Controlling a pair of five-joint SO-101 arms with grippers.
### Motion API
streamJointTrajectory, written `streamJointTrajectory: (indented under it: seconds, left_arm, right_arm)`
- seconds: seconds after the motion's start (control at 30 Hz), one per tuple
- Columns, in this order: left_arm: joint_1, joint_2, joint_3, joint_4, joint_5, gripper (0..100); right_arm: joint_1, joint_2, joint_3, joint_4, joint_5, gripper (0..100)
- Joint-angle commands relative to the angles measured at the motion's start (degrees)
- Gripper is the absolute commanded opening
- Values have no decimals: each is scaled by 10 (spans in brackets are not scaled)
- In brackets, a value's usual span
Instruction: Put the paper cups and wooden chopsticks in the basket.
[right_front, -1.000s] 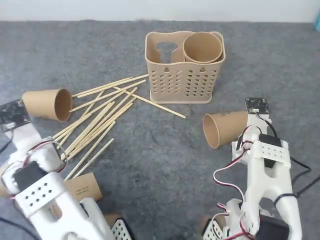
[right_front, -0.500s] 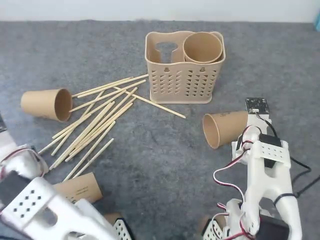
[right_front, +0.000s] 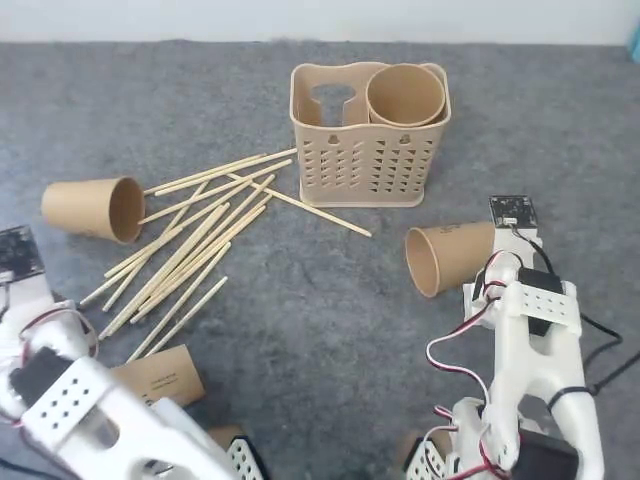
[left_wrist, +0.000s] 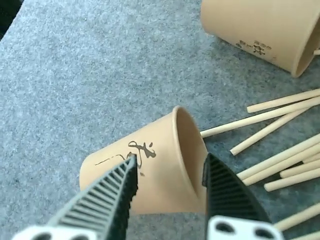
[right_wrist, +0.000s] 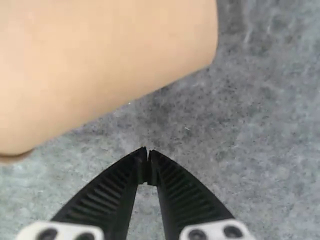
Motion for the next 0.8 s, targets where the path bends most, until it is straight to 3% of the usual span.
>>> streamJointTrajectory:
  seconds: [0.0, 0.3, 0.53, 0.77]
  left_arm:
    - [-2, 1, 8, -36, -25, 206]
    - [-3, -4, 35, -37, -61, 201]
    - [-18, -4, 36, -37, -69, 17]
    - [-19, -4, 53, -37, -104, 13]
  right_arm:
    - [1, -23, -2, -7, 8, 8]
    - [1, -22, -2, -7, 9, 8]
    - [1, -22, -2, -7, 9, 9]
    - [1, -22, -2, -7, 10, 9]
